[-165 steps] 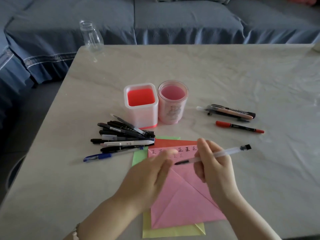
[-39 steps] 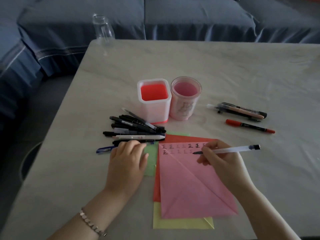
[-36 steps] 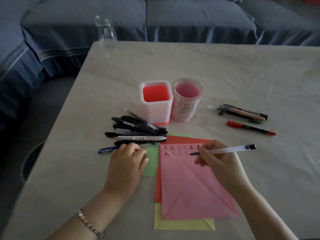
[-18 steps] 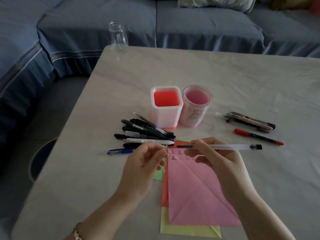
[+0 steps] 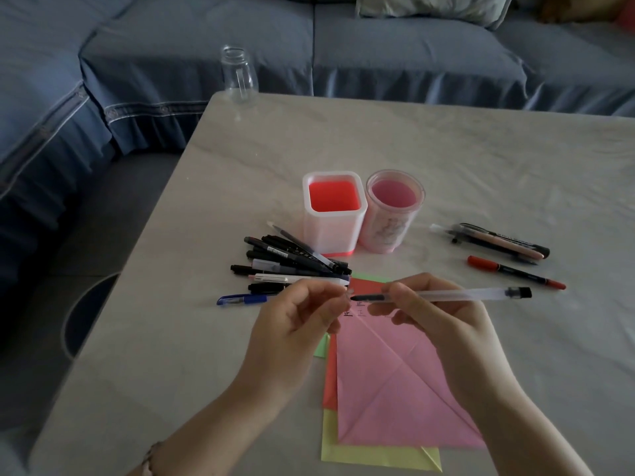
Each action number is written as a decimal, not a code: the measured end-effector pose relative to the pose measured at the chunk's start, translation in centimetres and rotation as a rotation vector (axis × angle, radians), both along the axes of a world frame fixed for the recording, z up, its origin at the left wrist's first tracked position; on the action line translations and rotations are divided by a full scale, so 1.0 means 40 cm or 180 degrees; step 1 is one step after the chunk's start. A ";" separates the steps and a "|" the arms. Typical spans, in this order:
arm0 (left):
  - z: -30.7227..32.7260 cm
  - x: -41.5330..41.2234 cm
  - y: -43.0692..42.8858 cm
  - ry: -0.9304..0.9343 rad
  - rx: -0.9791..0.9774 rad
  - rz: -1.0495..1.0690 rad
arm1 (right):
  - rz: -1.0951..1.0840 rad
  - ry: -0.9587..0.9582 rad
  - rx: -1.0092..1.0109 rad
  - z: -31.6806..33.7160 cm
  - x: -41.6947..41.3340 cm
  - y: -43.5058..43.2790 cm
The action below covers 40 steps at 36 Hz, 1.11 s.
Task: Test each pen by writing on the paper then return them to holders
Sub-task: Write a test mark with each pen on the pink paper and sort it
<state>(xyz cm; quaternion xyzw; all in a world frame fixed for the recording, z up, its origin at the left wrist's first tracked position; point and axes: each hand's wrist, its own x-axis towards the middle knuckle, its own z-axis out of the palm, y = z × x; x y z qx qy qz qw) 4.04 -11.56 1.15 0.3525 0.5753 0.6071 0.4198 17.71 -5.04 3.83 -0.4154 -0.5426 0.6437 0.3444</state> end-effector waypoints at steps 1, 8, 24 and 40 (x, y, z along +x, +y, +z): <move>0.002 0.002 0.000 0.0057 0.0020 -0.0042 | 0.0020 -0.0006 -0.0014 -0.001 0.001 0.000; 0.008 0.004 -0.004 0.0553 0.0003 -0.0410 | 0.0243 0.0124 -0.0178 -0.009 0.004 0.005; 0.039 -0.028 0.017 0.2044 0.0829 -0.0045 | 0.0181 0.1026 -0.0014 -0.015 -0.047 0.016; 0.059 -0.342 -0.147 -0.0907 -0.0364 0.1718 | 0.1092 -0.0193 0.0082 -0.014 -0.440 -0.077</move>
